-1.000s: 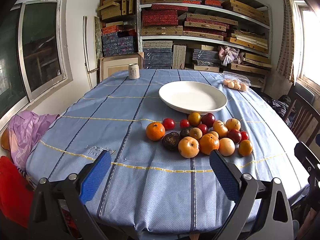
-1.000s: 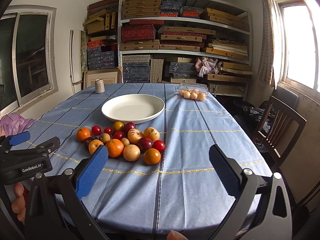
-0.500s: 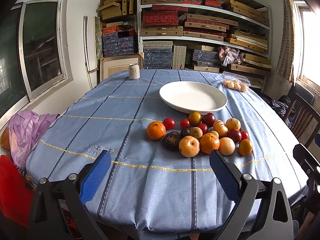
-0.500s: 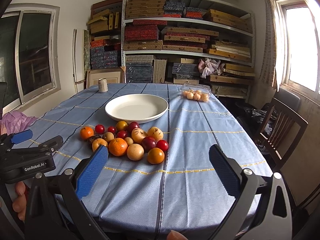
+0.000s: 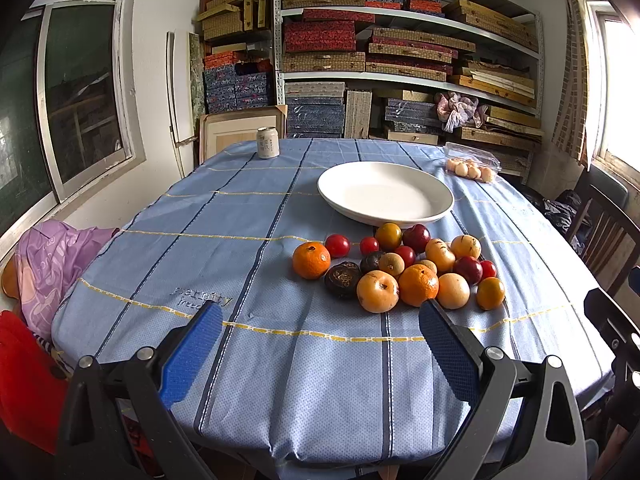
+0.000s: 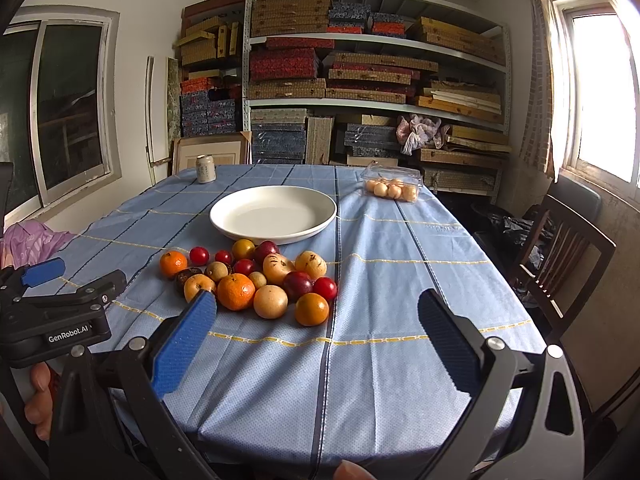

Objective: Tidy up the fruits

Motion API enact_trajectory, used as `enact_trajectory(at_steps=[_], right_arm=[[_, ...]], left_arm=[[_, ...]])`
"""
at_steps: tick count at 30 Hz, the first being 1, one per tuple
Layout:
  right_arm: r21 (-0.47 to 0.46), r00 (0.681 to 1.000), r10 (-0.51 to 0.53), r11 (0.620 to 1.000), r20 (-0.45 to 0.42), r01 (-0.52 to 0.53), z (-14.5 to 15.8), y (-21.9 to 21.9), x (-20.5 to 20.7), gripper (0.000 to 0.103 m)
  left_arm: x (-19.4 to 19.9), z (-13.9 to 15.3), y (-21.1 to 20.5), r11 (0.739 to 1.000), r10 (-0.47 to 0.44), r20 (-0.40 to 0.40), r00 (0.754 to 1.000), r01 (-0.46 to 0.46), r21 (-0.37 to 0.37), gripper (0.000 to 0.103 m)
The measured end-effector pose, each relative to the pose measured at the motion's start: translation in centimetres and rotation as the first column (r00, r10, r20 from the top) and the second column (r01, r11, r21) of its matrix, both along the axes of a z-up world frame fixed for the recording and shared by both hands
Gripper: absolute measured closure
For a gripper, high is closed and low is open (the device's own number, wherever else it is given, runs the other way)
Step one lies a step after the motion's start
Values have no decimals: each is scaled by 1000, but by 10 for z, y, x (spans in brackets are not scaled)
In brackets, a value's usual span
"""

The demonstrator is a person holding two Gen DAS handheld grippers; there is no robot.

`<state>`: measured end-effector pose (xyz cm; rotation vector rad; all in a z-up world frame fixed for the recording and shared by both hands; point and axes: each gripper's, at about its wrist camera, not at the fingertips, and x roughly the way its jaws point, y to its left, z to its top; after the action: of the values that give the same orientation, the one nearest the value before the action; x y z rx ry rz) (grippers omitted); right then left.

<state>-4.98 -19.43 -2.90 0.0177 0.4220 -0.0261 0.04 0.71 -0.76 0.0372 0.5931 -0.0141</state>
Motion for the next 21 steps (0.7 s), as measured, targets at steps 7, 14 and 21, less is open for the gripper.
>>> enact_trajectory(at_steps=[7, 14, 21], right_arm=[[-1, 1000, 0, 1000, 0, 0, 0, 0, 0, 4], [-2, 1000, 0, 1000, -1, 0, 1, 0, 0, 4], [-2, 1000, 1, 1000, -1, -1, 1, 0, 1, 4]], left_arm=[[0, 0, 0, 1000, -1, 2, 1000, 1, -1, 4], [0, 0, 0, 1000, 0, 1, 1000, 0, -2, 4], [0, 0, 0, 1000, 1, 2, 1000, -1, -2, 4]])
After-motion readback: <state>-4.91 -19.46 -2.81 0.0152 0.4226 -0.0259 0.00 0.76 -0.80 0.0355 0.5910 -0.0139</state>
